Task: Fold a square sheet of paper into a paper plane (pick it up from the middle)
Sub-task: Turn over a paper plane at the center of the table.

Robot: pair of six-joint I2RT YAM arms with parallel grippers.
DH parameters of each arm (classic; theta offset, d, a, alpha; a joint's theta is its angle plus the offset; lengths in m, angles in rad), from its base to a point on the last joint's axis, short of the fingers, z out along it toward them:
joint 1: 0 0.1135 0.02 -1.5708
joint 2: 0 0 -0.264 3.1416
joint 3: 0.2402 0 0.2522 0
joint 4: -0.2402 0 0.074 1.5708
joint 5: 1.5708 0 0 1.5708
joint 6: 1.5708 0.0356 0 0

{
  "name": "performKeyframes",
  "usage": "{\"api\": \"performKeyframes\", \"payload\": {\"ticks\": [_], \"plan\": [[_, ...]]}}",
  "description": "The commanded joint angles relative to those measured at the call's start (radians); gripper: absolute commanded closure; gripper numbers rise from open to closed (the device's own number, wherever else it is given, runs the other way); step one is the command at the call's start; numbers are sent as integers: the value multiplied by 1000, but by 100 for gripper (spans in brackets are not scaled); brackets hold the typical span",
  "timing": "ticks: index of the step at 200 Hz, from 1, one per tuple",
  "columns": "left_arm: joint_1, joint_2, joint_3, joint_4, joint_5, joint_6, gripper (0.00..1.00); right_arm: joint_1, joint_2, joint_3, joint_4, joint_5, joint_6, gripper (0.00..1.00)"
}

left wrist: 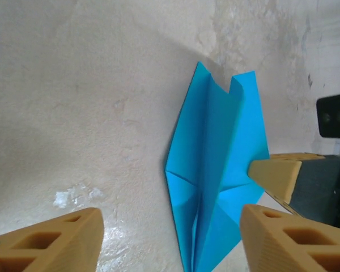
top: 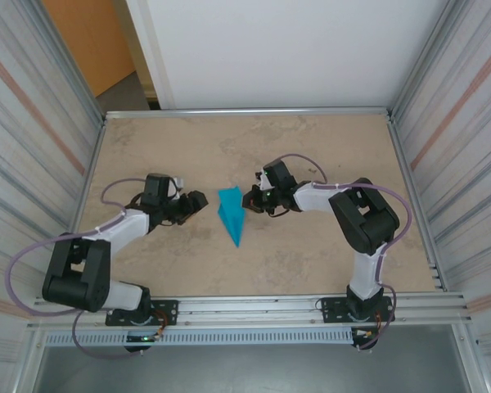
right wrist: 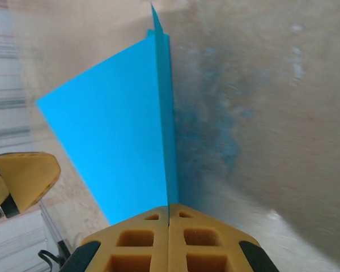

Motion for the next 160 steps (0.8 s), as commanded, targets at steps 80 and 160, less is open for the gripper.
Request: {"api": "performKeyframes", "payload": {"ticks": [80, 160], "plan": [[-138, 172, 152, -46, 57, 84, 56, -39, 25, -42, 94, -48, -3, 98], [-148, 310, 229, -31, 93, 96, 67, -39, 28, -43, 98, -51, -1, 98]]}}
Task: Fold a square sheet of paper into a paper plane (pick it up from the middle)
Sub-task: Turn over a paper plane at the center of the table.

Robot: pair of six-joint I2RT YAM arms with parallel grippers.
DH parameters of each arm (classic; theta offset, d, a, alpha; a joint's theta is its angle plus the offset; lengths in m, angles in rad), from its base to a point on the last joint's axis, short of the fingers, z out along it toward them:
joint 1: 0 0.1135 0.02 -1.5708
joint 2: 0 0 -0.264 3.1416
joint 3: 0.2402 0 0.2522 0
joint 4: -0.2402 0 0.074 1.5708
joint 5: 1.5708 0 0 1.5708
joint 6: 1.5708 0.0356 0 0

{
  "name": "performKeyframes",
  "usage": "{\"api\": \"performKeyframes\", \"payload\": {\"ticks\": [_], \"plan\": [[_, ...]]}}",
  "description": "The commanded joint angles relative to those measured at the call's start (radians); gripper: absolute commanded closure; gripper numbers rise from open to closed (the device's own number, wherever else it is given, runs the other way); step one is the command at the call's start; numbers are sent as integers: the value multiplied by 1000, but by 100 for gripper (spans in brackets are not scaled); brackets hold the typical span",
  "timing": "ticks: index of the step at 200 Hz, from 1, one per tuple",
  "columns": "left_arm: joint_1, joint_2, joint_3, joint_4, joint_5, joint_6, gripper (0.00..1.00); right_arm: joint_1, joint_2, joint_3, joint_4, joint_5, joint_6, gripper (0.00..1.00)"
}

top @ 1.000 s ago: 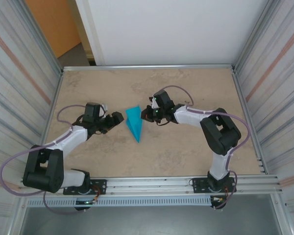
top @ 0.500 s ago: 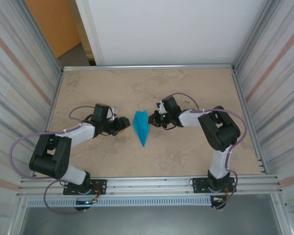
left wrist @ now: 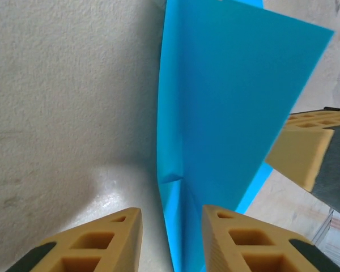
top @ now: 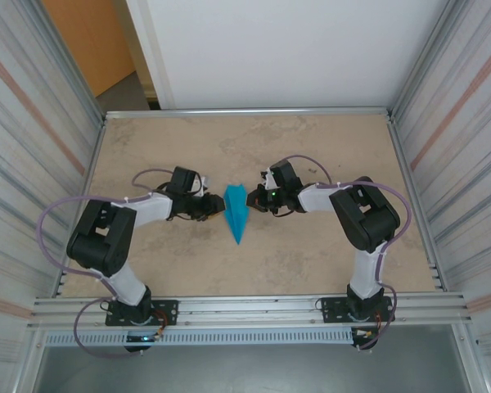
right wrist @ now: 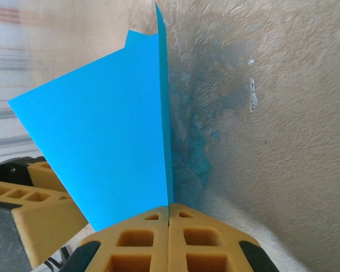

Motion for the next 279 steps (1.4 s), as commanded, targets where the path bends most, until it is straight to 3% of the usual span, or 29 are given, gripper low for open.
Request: {"api": "performKeyframes", "payload": {"ticks": [1, 22, 56, 86, 131, 173, 215, 279], "plan": [[-8, 29, 41, -9, 34, 25, 67, -1, 14, -8, 9, -24, -1, 98], [-13, 59, 59, 11, 59, 19, 73, -2, 14, -7, 10, -24, -3, 98], [-14, 83, 92, -20, 33, 34, 93, -10, -5, -11, 15, -17, 2, 98], [-11, 23, 89, -79, -38, 55, 97, -25, -53, -30, 4, 1, 0, 98], [-12, -40, 42, -117, -119, 28, 97, -33, -68, -47, -3, 12, 2, 98], [-15, -16, 31, -108, -106, 17, 93, -19, -26, -40, 3, 0, 8, 98], [-17, -11, 61, -177, -137, 32, 84, -12, 6, -40, 11, -4, 12, 97], [-75, -198, 19, -196, -159, 13, 71, -10, -2, -38, 6, -6, 8, 97]]}}
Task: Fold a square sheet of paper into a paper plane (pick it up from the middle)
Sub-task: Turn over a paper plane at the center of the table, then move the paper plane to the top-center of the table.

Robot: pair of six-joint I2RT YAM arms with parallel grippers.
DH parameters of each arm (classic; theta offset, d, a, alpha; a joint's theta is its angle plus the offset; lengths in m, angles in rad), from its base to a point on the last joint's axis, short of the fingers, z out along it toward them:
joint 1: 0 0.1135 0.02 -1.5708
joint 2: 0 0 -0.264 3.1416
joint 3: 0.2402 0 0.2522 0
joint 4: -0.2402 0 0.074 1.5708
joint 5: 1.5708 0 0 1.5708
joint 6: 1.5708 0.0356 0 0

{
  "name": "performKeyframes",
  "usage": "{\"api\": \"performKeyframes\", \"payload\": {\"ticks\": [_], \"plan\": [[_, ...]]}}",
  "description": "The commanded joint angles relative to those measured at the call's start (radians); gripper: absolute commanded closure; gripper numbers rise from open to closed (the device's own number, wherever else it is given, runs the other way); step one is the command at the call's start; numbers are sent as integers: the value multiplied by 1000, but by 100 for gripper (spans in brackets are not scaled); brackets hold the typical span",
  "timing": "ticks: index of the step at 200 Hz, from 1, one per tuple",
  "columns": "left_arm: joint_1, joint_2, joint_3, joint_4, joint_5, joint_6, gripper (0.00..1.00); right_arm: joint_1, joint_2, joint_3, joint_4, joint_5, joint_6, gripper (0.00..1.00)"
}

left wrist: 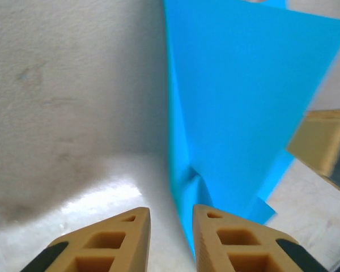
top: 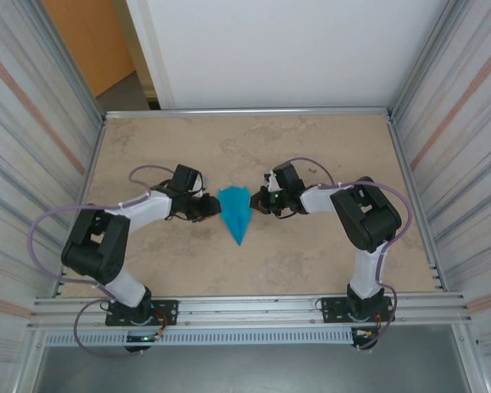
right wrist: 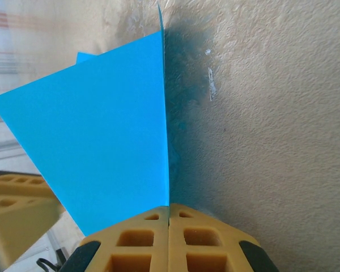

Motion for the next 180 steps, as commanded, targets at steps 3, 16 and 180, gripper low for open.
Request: {"api": "performKeyframes", "payload": {"ticks": [3, 16, 180], "plan": [[-39, -95, -24, -1, -5, -14, 70, 5, 2, -7, 5, -12, 7, 97], [-66, -99, -47, 23, 7, -42, 69, 6, 3, -7, 5, -12, 7, 97], [-187, 106, 44, 56, 38, -46, 61, 4, 5, -7, 11, -17, 6, 97]]}}
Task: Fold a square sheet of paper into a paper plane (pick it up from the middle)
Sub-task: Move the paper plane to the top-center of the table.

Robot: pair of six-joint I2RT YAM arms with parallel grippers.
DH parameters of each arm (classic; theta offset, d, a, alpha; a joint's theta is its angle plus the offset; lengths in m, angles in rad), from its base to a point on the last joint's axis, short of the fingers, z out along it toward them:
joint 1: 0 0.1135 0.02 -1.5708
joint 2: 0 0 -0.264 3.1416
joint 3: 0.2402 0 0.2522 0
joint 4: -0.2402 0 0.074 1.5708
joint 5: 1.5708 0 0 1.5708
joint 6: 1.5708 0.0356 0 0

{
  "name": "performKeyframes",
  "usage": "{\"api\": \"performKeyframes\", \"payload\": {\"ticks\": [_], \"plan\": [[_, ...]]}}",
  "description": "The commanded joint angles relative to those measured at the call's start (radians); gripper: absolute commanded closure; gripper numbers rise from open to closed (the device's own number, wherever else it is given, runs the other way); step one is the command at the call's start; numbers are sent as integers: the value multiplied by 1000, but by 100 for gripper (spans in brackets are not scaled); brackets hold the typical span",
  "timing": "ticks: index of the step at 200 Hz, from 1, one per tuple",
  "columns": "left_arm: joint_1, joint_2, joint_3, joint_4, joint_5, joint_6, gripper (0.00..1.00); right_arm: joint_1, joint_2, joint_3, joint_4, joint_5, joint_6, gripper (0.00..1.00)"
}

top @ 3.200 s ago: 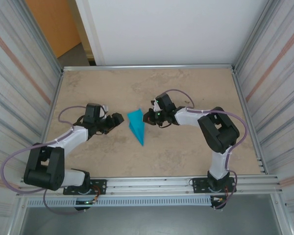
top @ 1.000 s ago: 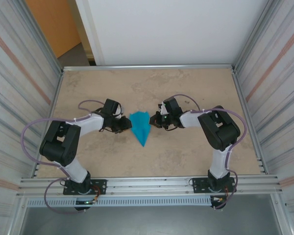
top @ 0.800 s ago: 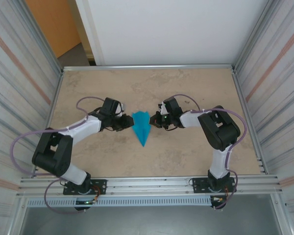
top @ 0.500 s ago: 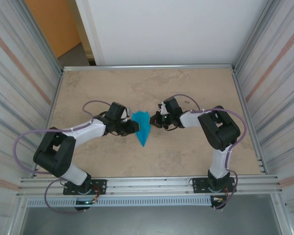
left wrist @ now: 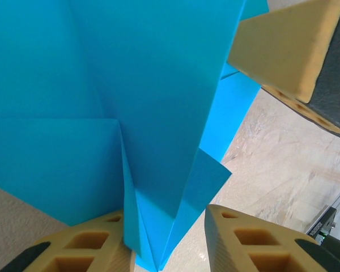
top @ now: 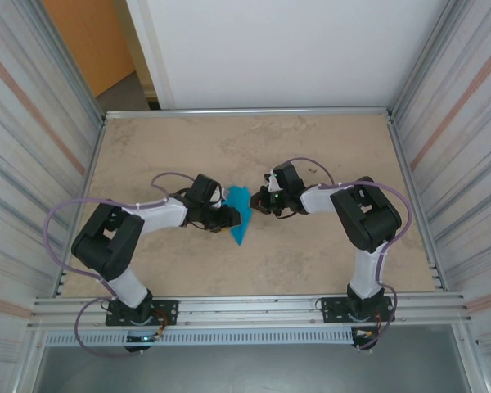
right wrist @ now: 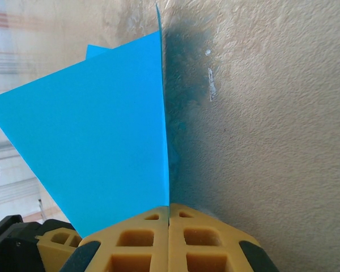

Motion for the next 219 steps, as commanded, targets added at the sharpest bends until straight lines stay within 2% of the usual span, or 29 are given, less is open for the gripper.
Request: {"api": "performKeyframes", "payload": {"ticks": [1, 31, 95, 184, 219], "plan": [[-30, 13, 64, -60, -52, 21, 61, 4, 5, -8, 11, -17, 6, 97], [-75, 47, 151, -229, -220, 16, 57, 4, 9, -7, 12, -18, 7, 97], [-137, 139, 285, -386, -351, 13, 56, 2, 8, -9, 14, -18, 7, 97], [-169, 212, 389, -463, -414, 26, 70, 1, 15, -9, 22, -23, 13, 96], [-174, 230, 409, -485, -428, 25, 71, 1, 2, -7, 16, -31, 8, 88]]}}
